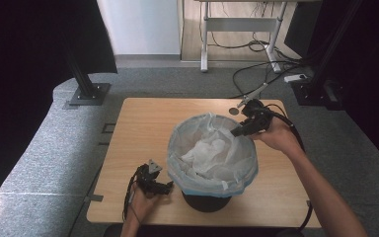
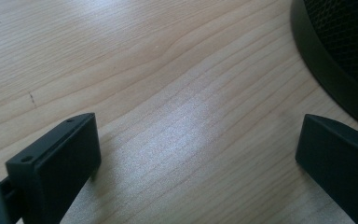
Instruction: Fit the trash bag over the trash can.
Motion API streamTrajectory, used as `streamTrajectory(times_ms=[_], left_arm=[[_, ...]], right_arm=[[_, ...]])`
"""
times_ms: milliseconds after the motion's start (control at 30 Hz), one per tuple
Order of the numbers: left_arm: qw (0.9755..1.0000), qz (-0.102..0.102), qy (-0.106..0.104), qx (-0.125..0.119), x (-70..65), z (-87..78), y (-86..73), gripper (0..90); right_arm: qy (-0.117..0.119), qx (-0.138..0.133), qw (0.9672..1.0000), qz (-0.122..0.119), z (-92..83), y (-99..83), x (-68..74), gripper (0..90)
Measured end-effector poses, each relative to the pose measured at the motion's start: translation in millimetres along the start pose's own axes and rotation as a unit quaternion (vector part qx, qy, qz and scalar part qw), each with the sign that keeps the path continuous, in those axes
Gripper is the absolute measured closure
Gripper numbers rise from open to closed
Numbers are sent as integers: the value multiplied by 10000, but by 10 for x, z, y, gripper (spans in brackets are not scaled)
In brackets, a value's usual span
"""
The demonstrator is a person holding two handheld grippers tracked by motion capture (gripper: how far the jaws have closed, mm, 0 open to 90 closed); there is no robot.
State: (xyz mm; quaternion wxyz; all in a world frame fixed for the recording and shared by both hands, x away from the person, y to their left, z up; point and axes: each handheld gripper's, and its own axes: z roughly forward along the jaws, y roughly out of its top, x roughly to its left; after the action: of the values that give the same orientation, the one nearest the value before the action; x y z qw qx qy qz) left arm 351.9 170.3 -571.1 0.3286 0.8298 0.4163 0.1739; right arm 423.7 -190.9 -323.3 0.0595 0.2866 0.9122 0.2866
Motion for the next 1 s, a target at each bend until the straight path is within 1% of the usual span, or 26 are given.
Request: streamTrajectory(times_ms=[33,100,133,200,233,300,400,467,533,600,667,733,867,933,1000], left_arm=[[10000,2,-1,2,0,0,0,0],[10000,3,-4,4,1,-1,0,0],[10000,2,-4,1,0,0,0,0],[10000,0,-3,1,1,0,0,0],[10000,2,-4,2,1,0,1,0],[10000,2,-3,2,0,0,1,0],[10000,0,-3,2,0,0,1,0],[10000,2,-3,3,0,0,1,0],[10000,3,-3,4,1,0,1,0],[10000,2,-4,5,1,0,1,0],[10000,2,-3,3,1,0,1,0],[10000,2,-3,3,1,0,1,0],[10000,3,-4,5,1,0,1,0],[10000,3,4,-1,0,1,1,0],[10000,5,4,0,1,1,1,0]], right_arm=[[0,36,10000,7,26,3,2,703],[23,16,10000,-10,26,10,-5,686],[-15,-1,10000,-22,9,16,-2,650],[-87,-112,9999,-80,-55,37,5,534],[-141,-193,9996,-132,-99,57,10,497],[-209,-333,9990,-220,-191,121,28,457],[-246,-546,9976,-357,-292,264,72,446],[-201,-650,9965,-490,-299,370,111,448],[-136,-667,9955,-652,-255,466,148,456],[-160,-597,9946,-833,-164,547,165,459],[-161,-555,9937,-956,-61,611,158,483],[-93,-529,9931,-1040,42,661,128,521],[-23,-269,9943,-1035,243,720,25,582],[151,-130,9946,-1016,335,736,-15,601],[109,9,9942,-1073,412,751,-10,618]])
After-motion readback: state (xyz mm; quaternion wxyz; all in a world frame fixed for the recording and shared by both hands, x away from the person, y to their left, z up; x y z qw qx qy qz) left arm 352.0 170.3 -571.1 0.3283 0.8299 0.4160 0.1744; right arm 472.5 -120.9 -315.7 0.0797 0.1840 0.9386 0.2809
